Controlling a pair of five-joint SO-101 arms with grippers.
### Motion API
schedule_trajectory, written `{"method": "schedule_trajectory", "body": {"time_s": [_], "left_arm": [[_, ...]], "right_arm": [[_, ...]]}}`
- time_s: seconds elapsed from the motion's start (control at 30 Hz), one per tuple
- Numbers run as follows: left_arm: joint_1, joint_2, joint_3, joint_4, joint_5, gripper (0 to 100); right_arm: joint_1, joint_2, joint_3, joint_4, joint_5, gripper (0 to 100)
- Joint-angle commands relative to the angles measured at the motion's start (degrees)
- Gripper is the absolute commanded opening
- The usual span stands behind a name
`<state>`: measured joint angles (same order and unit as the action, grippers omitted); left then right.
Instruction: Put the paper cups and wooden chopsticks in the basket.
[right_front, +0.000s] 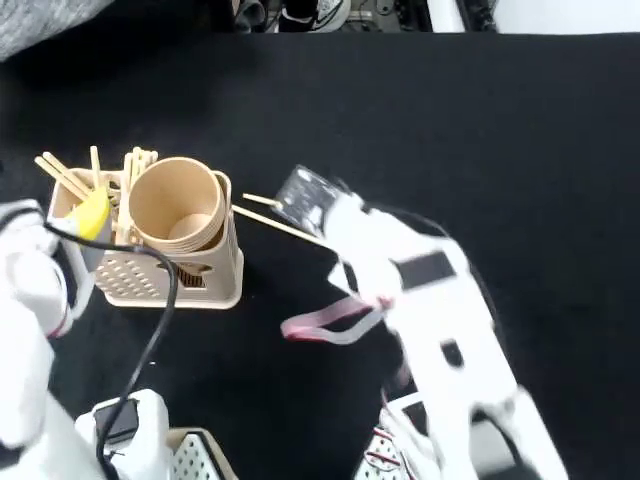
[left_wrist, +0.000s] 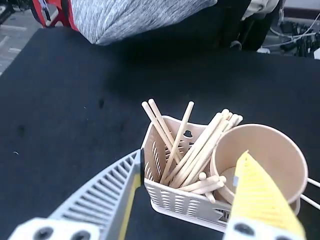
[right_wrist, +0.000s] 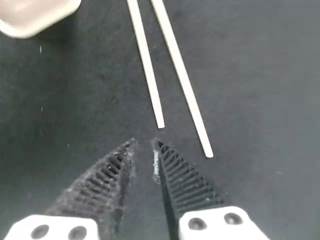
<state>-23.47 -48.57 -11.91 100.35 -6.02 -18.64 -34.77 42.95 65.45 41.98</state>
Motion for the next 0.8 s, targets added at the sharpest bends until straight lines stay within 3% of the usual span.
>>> {"method": "schedule_trajectory", "body": {"time_s": [0.0,0.1,0.3,0.77], "left_arm": [[0.1,0.0,-0.7,0.4,0.7,30],[0.1,-0.1,2.0,0.4,0.7,30],[0.1,-0.1,4.8,0.4,0.7,30],[-2.1,0.4,11.0,-2.6,-1.0,30]], "right_arm": [[-0.6,19.0,-9.3,-2.7,6.7,6.2],[-0.4,29.8,-13.8,-6.2,10.2,7.8],[-0.7,45.0,-24.0,-7.4,14.0,29.3],[-1.1,66.1,-46.4,-6.9,13.8,29.0]]}}
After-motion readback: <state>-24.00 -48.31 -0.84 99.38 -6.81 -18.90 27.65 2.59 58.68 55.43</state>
